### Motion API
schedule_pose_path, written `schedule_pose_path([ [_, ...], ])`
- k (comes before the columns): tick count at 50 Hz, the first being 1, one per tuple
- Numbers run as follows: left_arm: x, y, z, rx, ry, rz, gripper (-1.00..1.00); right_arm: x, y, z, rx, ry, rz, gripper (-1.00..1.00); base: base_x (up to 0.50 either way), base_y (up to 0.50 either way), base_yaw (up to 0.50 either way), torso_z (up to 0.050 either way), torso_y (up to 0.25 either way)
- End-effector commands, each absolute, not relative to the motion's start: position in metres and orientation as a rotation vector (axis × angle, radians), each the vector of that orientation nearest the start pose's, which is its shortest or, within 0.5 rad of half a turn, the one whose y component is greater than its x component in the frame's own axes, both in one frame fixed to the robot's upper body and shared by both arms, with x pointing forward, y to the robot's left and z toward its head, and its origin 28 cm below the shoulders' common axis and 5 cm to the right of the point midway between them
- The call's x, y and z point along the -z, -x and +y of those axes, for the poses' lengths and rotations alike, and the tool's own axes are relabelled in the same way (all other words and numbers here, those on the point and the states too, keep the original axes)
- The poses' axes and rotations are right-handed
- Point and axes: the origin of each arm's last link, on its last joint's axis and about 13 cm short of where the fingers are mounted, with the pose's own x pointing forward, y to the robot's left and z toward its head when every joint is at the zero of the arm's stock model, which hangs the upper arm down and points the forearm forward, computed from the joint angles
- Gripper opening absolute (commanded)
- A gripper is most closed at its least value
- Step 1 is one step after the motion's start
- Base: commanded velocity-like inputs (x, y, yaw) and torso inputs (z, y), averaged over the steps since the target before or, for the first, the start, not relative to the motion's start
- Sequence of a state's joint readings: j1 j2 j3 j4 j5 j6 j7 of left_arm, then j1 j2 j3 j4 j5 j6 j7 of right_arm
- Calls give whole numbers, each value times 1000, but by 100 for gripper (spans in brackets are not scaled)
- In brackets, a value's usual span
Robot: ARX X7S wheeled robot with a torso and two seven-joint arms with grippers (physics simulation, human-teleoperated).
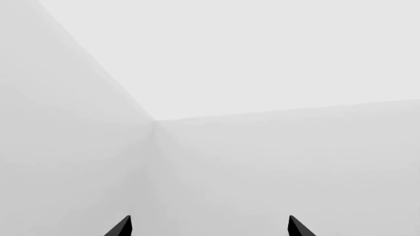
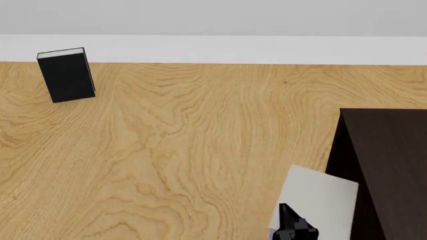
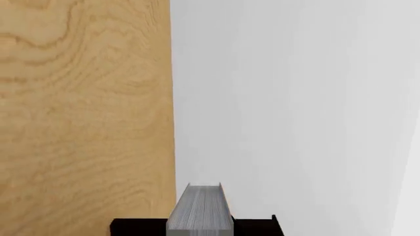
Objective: Pick up the book on the right and place it on the cabinet shelf.
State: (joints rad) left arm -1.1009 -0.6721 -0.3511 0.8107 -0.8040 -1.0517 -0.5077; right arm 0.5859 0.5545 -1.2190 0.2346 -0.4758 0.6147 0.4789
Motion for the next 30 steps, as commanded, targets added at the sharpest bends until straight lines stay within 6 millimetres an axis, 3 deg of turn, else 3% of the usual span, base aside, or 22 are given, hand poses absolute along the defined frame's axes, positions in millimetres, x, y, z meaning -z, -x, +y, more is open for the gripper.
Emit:
schedule_pose_path([
  [1,-370,-180,309,-349,-46,-908,100,-24,-276,-155,-21,1641,-130,-100,0,0,0,0,0],
  [14,-370,-179,310,-351,-46,-908,100,-12,-276,-160,-10,1638,-74,-100,0,0,0,0,1],
  [30,-370,-180,309,-347,-47,-905,100,-11,-276,-170,37,1650,-22,-100,0,0,0,0,2],
])
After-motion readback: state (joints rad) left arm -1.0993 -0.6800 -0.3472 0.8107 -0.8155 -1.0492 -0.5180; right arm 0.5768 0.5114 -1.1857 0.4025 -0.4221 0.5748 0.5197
